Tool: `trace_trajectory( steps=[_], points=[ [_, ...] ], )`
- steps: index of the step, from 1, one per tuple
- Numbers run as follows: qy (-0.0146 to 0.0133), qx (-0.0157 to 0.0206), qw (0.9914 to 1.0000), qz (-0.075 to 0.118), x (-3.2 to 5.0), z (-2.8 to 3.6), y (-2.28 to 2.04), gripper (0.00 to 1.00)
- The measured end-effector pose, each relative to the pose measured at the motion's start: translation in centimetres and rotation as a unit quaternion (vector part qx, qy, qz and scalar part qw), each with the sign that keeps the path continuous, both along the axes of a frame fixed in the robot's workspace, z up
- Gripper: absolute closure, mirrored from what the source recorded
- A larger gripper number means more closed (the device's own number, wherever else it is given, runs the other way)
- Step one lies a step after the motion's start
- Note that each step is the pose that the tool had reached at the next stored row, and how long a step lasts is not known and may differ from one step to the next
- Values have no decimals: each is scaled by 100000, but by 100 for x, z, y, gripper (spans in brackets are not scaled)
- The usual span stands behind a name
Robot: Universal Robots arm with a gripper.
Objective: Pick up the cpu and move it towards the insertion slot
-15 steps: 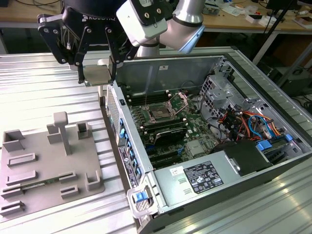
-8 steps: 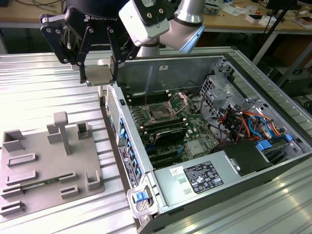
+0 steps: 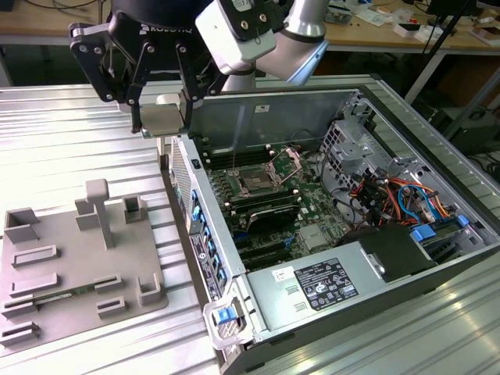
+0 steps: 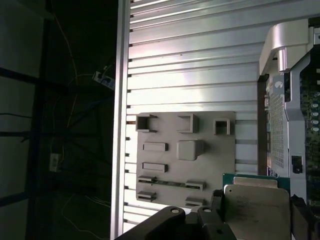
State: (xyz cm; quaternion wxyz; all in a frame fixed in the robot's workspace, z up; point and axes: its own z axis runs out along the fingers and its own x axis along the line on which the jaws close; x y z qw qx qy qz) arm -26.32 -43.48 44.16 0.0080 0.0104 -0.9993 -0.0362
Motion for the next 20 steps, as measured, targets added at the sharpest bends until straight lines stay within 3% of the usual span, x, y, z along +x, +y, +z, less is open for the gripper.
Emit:
trace_trajectory(
  steps=[20],
  points=[
    [0,-2,100000,2,105,0,0,45]
  ],
)
